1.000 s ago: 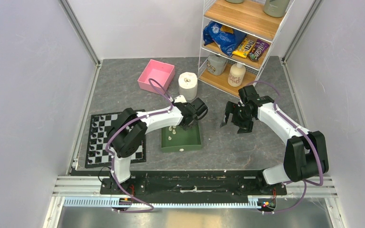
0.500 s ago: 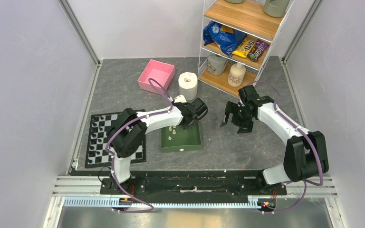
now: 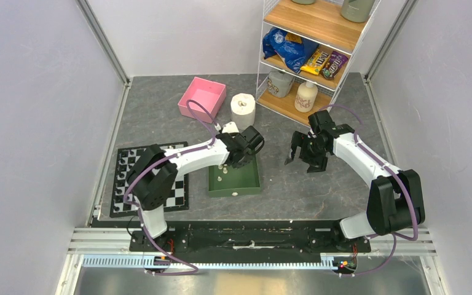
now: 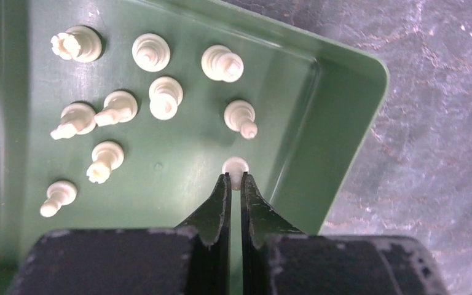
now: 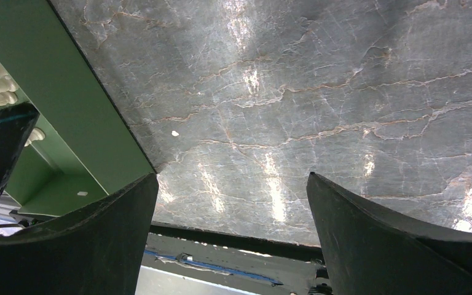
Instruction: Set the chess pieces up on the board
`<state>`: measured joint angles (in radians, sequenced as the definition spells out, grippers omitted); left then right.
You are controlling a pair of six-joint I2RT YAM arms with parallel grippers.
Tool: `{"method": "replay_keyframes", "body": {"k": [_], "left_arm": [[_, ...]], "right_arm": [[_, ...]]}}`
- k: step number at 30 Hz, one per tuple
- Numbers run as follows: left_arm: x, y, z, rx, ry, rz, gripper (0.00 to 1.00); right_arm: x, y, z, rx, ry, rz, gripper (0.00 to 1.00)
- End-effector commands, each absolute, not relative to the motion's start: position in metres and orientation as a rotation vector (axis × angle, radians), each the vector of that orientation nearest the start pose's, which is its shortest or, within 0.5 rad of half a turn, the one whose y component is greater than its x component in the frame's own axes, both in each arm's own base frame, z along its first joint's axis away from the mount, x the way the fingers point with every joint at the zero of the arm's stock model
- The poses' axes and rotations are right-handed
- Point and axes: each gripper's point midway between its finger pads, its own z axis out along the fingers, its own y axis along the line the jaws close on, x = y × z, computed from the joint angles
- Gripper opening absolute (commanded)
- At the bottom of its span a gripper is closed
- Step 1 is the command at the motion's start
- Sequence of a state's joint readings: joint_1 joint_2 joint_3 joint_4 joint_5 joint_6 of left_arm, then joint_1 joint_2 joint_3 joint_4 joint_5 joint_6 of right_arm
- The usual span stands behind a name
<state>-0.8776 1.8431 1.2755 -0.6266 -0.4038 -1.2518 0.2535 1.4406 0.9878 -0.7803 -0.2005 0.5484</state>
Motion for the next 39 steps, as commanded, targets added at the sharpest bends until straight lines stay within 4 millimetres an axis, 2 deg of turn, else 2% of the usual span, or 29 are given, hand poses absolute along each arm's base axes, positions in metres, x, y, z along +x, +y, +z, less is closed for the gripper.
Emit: {"method": "replay_keyframes", "body": {"k": [1, 5, 9, 16, 19, 25, 29, 34, 39], "left_arm": [[0.278, -0.297, 0.078, -0.442, 2.542, -0.258, 0.02], [0.264, -0.294, 0.082, -0.342, 2.581, -0.289, 0.02], [0.254, -0.282, 0.09, -0.284, 2.573, -0.3, 0.02], [0.25, -0.232, 0.131, -0.311, 2.427, -0.218, 0.02], [0.25, -0.21, 0.138, -0.322, 2.406, -0.141, 0.02], [0.25, -0.167, 0.131, -0.381, 2.42, -0.053, 0.02], [0.248, -0.127, 0.128, -0.531, 2.424, -0.048, 0.02], [0.231, -0.093, 0.123, -0.713, 2.401, -0.03, 0.02], [0.207, -0.069, 0.102, -0.923, 2.403, 0.032, 0.02]], "right_arm": [[0.256, 0.122, 0.084, 0.36, 2.837, 0.444, 0.99], [0.256, 0.122, 0.084, 0.359, 2.835, 0.443, 0.99], [0.256, 0.122, 0.083, 0.365, 2.84, 0.444, 0.99], [0.256, 0.123, 0.082, 0.369, 2.844, 0.445, 0.99], [0.257, 0.124, 0.082, 0.368, 2.844, 0.453, 0.99], [0.257, 0.125, 0.083, 0.369, 2.843, 0.458, 0.99], [0.256, 0.124, 0.081, 0.368, 2.847, 0.452, 0.99], [0.257, 0.125, 0.081, 0.366, 2.849, 0.458, 0.99], [0.258, 0.125, 0.081, 0.365, 2.848, 0.461, 0.99]]}}
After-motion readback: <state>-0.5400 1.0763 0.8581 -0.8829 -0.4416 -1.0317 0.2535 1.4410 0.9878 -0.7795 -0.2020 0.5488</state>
